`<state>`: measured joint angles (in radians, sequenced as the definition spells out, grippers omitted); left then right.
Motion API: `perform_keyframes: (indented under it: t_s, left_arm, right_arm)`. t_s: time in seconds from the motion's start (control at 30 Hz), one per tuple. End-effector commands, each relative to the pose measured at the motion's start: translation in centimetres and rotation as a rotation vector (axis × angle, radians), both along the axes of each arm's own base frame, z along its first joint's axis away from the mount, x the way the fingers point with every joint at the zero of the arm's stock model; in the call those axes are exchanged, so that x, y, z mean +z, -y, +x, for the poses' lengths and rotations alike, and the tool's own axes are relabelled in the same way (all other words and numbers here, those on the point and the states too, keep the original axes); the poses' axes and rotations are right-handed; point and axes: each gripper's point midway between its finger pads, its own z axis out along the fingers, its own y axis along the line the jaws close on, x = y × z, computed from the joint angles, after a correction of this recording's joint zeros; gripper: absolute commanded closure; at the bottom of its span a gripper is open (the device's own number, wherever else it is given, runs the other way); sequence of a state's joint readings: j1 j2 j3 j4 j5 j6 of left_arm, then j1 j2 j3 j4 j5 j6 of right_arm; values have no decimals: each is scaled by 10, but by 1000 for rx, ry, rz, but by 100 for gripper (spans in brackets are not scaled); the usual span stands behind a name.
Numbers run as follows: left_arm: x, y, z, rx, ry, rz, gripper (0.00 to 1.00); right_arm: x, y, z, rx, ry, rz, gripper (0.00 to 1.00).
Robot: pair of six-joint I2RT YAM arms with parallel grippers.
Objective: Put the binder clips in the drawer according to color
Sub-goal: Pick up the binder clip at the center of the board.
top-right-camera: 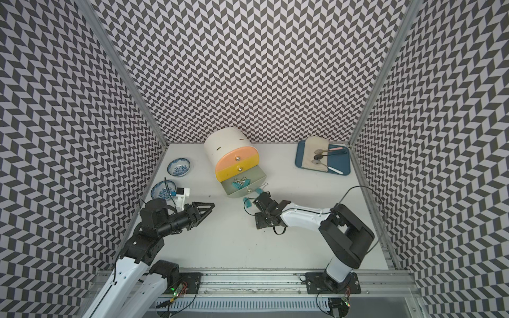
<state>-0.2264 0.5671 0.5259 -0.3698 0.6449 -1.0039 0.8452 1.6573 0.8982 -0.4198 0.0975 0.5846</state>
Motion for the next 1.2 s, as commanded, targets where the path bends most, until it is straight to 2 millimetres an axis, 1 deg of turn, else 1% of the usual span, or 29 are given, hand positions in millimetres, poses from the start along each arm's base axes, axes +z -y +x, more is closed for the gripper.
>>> perform_keyframes:
  t_s: [0.0,0.2,0.33,0.4,0.53,0.7,0.83,0.97,1.17]
  left_arm:
    - [18,-2,0,2,52,0,53]
    - [15,-2,-1,4,44,-5,53]
    - [14,-2,0,7,42,-8,53]
    - [14,-2,1,9,42,-9,53]
    - [13,-2,3,12,43,-8,53]
    - [14,0,9,14,47,-13,52]
    - [16,1,17,15,54,-18,53]
    - [18,5,28,12,58,-29,52]
    - [23,9,46,10,71,-40,53]
  right_arm:
    - [1,-5,6,2,27,-11,23]
    - [-3,-1,6,4,38,-54,34]
    - [-4,1,3,13,41,-74,46]
    - [-1,1,2,17,51,-73,53]
    - [13,4,2,14,81,-58,58]
    - [40,9,7,-10,136,-33,64]
    - [65,12,19,-28,175,6,66]
    - [93,16,41,-52,205,62,67]
    - [140,20,81,-83,262,166,68]
